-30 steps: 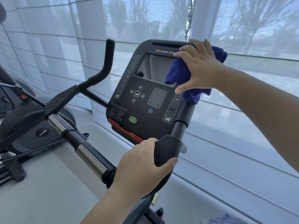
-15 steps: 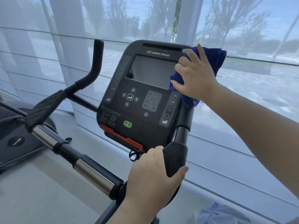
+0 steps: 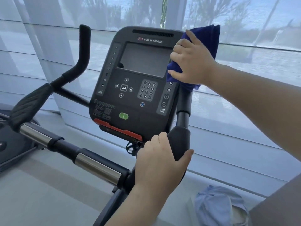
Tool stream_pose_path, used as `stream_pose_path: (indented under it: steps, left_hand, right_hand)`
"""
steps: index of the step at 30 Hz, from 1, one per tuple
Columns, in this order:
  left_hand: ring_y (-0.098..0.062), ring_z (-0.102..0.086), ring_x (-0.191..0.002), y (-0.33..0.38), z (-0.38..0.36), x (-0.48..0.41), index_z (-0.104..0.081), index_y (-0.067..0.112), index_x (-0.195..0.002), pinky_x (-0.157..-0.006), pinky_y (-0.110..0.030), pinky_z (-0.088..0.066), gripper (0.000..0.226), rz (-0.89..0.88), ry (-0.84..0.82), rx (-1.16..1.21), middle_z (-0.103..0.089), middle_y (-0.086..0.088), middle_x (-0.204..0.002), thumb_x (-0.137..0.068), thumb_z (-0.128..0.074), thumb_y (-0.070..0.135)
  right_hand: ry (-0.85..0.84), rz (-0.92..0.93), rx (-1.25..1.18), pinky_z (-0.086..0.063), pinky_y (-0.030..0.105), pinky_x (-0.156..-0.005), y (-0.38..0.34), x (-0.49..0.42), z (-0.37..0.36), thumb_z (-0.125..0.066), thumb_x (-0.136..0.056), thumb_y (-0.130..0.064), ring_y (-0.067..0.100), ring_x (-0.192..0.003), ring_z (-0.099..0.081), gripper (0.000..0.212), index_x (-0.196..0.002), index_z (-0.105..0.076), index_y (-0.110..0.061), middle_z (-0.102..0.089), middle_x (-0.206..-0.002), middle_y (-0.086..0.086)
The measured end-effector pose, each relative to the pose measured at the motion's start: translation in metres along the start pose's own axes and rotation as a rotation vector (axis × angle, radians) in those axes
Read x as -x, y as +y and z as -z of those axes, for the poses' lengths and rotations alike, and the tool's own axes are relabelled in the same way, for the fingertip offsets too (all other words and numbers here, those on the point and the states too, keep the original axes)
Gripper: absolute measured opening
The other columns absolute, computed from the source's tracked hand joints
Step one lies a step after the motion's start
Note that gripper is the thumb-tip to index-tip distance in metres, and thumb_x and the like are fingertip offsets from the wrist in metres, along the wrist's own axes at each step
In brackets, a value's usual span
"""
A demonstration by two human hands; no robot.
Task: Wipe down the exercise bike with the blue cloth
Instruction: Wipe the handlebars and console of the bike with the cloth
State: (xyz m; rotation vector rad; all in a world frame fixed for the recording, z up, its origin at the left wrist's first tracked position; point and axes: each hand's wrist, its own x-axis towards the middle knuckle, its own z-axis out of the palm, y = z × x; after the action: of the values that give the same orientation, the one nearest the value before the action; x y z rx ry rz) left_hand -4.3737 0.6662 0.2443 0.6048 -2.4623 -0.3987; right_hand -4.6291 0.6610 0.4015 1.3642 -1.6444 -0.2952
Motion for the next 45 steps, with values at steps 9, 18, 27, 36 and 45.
stream_pose_path:
  steps: [9,18,27,36,45]
  left_hand:
    - [-0.014,-0.052,-0.072,-0.002,-0.006,0.001,-0.043,0.025,-0.089,-0.062,-0.027,-0.042,0.061,0.012,0.031,0.027,-0.049,0.011,-0.078,-0.070,-0.019,0.078]
    - [-0.014,-0.052,-0.076,-0.001,-0.003,0.001,-0.048,0.023,-0.098,-0.065,-0.026,-0.038,0.067,0.013,0.034,-0.007,-0.052,0.010,-0.084,-0.071,-0.019,0.077]
    - [-0.017,-0.057,-0.080,0.000,-0.002,0.000,-0.048,0.021,-0.099,-0.065,-0.028,-0.039,0.064,0.026,0.007,-0.022,-0.054,0.007,-0.087,-0.076,-0.026,0.077]
    - [-0.018,-0.057,-0.084,0.000,-0.001,0.000,-0.049,0.019,-0.104,-0.068,-0.029,-0.040,0.061,0.017,0.001,0.011,-0.055,0.005,-0.091,-0.082,-0.037,0.074]
    - [-0.018,-0.057,-0.077,0.000,-0.004,0.000,-0.050,0.018,-0.100,-0.064,-0.031,-0.046,0.064,0.006,0.066,0.023,-0.055,0.005,-0.085,-0.076,-0.033,0.075]
  right_hand:
    - [-0.062,0.025,-0.277,-0.033,0.048,-0.105,-0.050,0.028,-0.012,-0.043,-0.086,-0.048,0.031,-0.083,-0.053,0.042,-0.077,-0.054,-0.009,-0.054,-0.078,0.009]
    - [-0.158,-0.056,-0.363,-0.035,0.034,-0.078,-0.061,0.027,0.003,-0.046,-0.091,-0.049,0.023,-0.081,-0.048,0.037,-0.074,-0.046,-0.016,-0.055,-0.079,0.001]
    - [-0.148,-0.259,-0.508,-0.033,0.031,-0.062,-0.076,0.046,0.018,-0.027,-0.079,-0.062,0.018,-0.073,-0.052,0.053,-0.074,-0.059,-0.019,-0.060,-0.073,-0.006]
    - [-0.141,-0.330,-0.640,-0.031,0.028,-0.068,-0.090,0.062,0.033,-0.039,-0.078,-0.059,0.012,-0.075,-0.048,0.042,-0.079,-0.059,-0.021,-0.057,-0.075,-0.010]
    - [0.059,-0.770,-1.028,-0.021,0.028,-0.111,-0.108,0.104,0.027,-0.064,-0.070,-0.050,0.012,-0.133,-0.029,0.071,-0.133,-0.041,-0.024,-0.036,-0.142,-0.004]
